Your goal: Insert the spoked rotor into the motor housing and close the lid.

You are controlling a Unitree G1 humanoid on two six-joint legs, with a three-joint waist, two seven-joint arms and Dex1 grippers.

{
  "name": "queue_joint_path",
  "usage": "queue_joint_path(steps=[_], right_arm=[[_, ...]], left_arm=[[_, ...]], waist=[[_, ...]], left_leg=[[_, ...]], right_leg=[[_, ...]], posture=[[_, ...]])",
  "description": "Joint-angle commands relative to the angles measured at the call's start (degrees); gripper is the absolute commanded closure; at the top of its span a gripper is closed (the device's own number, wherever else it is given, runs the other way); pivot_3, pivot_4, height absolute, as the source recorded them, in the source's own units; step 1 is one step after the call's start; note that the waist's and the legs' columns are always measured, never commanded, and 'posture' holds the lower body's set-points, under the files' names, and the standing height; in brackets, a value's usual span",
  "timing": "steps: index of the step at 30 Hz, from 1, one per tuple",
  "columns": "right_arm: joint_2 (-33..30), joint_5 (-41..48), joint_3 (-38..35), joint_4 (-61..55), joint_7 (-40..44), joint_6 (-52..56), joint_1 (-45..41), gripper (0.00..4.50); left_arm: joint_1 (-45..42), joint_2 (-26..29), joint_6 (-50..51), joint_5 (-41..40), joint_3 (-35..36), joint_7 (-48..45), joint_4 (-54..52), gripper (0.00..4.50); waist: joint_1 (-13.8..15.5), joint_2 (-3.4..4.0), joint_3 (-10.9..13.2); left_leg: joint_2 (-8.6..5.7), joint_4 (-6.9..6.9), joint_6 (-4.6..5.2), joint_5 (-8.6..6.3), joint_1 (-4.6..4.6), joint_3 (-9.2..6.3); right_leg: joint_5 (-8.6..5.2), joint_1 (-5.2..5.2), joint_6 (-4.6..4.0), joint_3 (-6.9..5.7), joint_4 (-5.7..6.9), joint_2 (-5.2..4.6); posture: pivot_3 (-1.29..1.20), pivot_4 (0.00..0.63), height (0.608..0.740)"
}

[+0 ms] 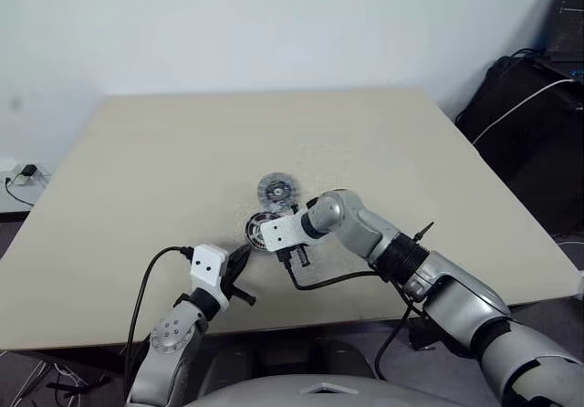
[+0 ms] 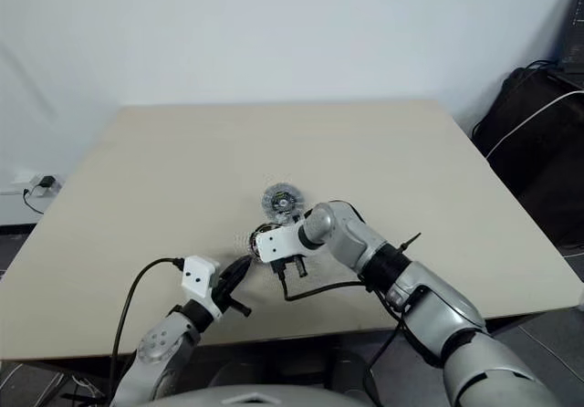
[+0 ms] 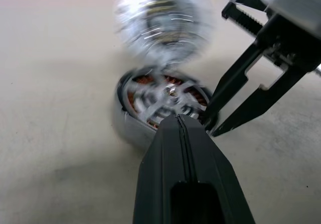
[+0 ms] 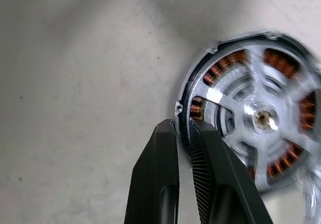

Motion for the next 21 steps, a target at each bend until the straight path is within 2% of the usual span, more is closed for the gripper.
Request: queue_joint_path(steps=[1,4,8,15,21], right_arm=[[-0.73,-1.55,-2.04,0.35,-1.60,-0.31,0.09,4.40],[-1.56,-0.74,-3.55,-2.17,-1.66,0.50,1.22,4.40],[-3.22,2.72,-8.39,-12.17,-0.97,6.95,6.41,4.40],[-6.52,6.41,-15.20,-37.28,-1.98,30.52,20.09,4.40],[-4.62,9.09,-19.08,-48.26,-7.81,51.27,24.43,4.40]], left_arm=[[-0.80,-0.42,-1.65,-0.32,0.09,-0.16,-0.26,4.50],[-1.18,-0.54,-1.74,-0.17,-0.07,-0.24,0.22,4.50],[-1.45,-0.60,-1.86,0.06,-0.27,-0.32,0.67,4.50],[-0.96,-0.80,-2.03,-0.10,-0.61,-0.63,1.75,4.50],[-1.77,-0.66,-2.23,-0.22,-0.93,-1.58,3.47,4.50]], waist=[[-0.02,0.01,0.01],[0.07,0.00,0.01],[0.49,0.01,0.03],[1.20,0.02,0.06],[1.37,0.07,0.15]], left_leg=[[0.00,0.02,0.00,0.00,0.00,0.00],[0.00,0.06,0.01,0.00,0.00,0.00],[-0.01,0.08,0.04,-0.02,-0.12,-0.01],[-0.01,0.06,0.39,-0.26,-0.33,-0.04],[0.01,0.08,0.67,-0.44,-0.33,-0.05]], right_leg=[[-0.01,-0.01,-0.01,0.00,0.03,0.00],[-0.03,-0.03,-0.06,0.00,0.13,-0.02],[-0.05,-0.11,-0.09,0.00,0.14,-0.05],[-0.16,-0.22,-0.22,-0.10,-0.05,-0.09],[-0.14,-0.17,-0.12,-0.17,-0.21,-0.11]], posture=[[0.00,0.000,0.740],[0.00,0.000,0.740],[0.00,0.000,0.740],[0.00,0.000,0.740],[0.00,0.000,0.740]])
